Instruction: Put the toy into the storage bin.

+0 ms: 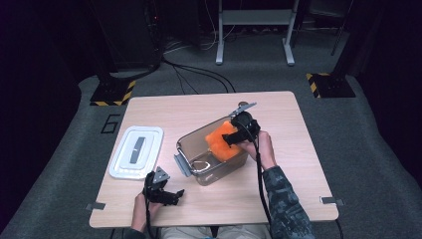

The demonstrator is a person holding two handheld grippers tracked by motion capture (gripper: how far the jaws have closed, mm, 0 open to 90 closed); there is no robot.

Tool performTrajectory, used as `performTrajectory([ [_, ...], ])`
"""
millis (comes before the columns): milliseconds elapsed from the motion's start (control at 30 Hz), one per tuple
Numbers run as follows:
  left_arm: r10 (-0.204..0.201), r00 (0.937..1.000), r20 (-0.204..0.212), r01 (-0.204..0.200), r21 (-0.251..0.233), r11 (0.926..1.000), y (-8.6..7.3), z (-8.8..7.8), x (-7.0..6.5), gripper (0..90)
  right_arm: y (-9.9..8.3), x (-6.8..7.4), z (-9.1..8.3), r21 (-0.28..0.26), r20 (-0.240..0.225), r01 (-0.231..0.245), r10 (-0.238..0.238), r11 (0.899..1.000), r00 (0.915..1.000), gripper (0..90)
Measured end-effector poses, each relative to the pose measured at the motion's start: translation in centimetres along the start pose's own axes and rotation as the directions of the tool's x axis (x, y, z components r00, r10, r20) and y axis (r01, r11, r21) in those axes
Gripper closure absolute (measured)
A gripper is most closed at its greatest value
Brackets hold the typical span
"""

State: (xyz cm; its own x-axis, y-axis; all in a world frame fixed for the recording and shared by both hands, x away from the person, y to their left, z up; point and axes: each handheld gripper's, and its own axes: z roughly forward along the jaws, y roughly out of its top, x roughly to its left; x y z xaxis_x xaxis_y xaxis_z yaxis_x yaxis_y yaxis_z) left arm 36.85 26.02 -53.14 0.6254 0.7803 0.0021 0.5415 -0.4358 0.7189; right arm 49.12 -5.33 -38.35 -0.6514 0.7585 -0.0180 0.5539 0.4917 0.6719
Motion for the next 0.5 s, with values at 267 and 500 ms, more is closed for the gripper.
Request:
performTrajectory([
  [267,0.003,1.0000,0.000,-0.003,0.000,1.0000,0.0,0.0,0.0,1.8,-0.2,0.1,0.0,0.017,-0.016,0.012,-0.012,1.000,0.9998,46.9],
  [500,0.003,1.0000,0.000,-0.003,0.000,1.0000,0.0,0.0,0.0,1.8,-0.6,0.2,1.2,0.079,-0.009,0.013,-0.012,0.997,0.9999,61.5],
])
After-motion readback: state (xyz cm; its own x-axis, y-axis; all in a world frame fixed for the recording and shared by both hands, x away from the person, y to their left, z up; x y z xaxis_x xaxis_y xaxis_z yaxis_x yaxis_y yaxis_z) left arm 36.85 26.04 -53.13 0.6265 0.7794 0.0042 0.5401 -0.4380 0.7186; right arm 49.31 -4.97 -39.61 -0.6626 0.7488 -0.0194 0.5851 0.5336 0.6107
